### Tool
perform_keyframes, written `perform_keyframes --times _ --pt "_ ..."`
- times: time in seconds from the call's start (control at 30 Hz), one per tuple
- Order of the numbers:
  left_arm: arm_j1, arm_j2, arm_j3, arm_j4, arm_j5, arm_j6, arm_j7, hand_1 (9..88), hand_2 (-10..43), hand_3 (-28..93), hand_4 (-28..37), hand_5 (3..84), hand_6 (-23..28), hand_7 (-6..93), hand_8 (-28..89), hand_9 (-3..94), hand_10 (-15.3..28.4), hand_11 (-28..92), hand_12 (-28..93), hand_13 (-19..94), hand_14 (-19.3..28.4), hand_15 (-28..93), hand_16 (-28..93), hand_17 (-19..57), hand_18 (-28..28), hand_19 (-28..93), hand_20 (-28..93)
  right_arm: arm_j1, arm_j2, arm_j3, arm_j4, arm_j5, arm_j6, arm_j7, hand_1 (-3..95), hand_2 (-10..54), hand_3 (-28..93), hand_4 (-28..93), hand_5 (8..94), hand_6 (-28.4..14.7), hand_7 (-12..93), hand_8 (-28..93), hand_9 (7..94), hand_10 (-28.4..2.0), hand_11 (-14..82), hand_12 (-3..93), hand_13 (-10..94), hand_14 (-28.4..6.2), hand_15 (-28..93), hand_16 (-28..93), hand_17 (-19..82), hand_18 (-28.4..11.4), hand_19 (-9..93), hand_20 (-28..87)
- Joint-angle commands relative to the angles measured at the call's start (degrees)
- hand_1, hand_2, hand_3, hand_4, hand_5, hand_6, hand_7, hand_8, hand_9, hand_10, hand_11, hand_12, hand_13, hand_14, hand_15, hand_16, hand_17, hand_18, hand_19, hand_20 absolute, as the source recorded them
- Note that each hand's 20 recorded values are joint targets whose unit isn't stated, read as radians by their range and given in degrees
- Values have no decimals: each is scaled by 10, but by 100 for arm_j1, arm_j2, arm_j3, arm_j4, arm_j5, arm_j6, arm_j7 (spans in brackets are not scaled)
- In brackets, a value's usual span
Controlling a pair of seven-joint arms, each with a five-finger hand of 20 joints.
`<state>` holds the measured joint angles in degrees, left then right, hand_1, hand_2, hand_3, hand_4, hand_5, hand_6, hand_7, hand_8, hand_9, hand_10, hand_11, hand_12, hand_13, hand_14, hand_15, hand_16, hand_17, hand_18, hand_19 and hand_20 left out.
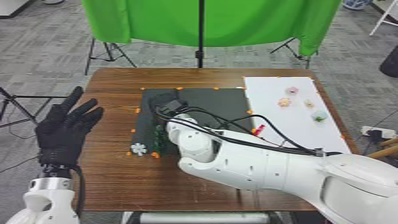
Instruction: Arrange flowers
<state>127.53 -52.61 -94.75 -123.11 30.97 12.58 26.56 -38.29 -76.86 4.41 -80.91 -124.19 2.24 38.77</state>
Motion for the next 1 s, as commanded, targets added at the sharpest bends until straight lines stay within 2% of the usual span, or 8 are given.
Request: perform_keyframes --times 0.03,0.1,0.23,0.33,0.63,0.73,0.83,1.0 --pt "97 94 61 30 -144 58 87 135 86 790 -283 345 68 98 -96 349 202 217 101 230 284 546 -104 -98 278 539 94 149 -25 -142 -49 -253 347 213 411 -95 738 -283 689 44 174 -136 787 -86 476 244 659 -71 798 230 191 -219 810 472" --pt "64 40 60 39 -81 30 24 136 87 789 -283 345 68 98 -95 349 201 218 101 230 284 547 -104 -98 278 539 94 108 -21 -39 -74 -266 183 148 403 -95 747 -283 680 37 173 -139 783 -90 489 234 660 -72 800 228 192 -221 813 472" --pt "139 148 83 6 -200 144 140 139 87 789 -283 345 69 98 -96 348 202 217 101 230 284 547 -104 -98 278 539 94 95 -4 -35 -131 -334 288 203 396 -95 754 -283 665 29 171 -137 770 -95 510 225 653 -77 808 229 191 -225 817 473" --pt "157 -137 -33 -4 -76 101 -130 139 87 791 -283 345 69 98 -96 348 202 218 101 230 284 548 -104 -98 278 539 94 -78 37 332 -186 -439 151 129 397 -95 751 -283 665 27 170 -137 768 -96 515 219 653 -79 810 226 191 -226 818 474" --pt "727 -383 -82 -126 -124 152 65 140 85 794 -283 345 68 98 -96 348 202 218 100 230 284 548 -105 -98 278 539 94 -597 1307 1100 -1679 -253 523 528 391 -95 754 -283 668 18 163 -136 760 -105 517 212 644 -91 808 220 188 -232 818 470" --pt "838 -388 -74 -137 -173 172 141 141 85 793 -283 344 68 98 -96 349 202 218 100 229 284 549 -105 -98 278 539 94 -1310 1909 1889 -2414 -173 605 663 391 -95 753 -283 667 14 160 -135 756 -108 507 208 638 -96 805 216 185 -235 815 468" --pt "922 -260 1 -145 -314 251 349 141 85 793 -283 344 67 100 -96 349 201 219 100 230 284 549 -106 -98 278 540 94 -2021 2562 2623 -2958 -87 893 812 389 -95 756 -283 661 8 156 -133 741 -119 470 193 622 -102 795 208 178 -236 809 464" --pt "949 -355 51 -141 -233 197 338 141 84 794 -283 343 67 101 -96 349 202 219 100 229 284 549 -106 -97 277 540 94 -3237 3525 3983 -3430 71 1018 1073 386 -95 769 -283 644 1 159 -129 705 -134 394 171 586 -110 770 184 160 -237 791 454"
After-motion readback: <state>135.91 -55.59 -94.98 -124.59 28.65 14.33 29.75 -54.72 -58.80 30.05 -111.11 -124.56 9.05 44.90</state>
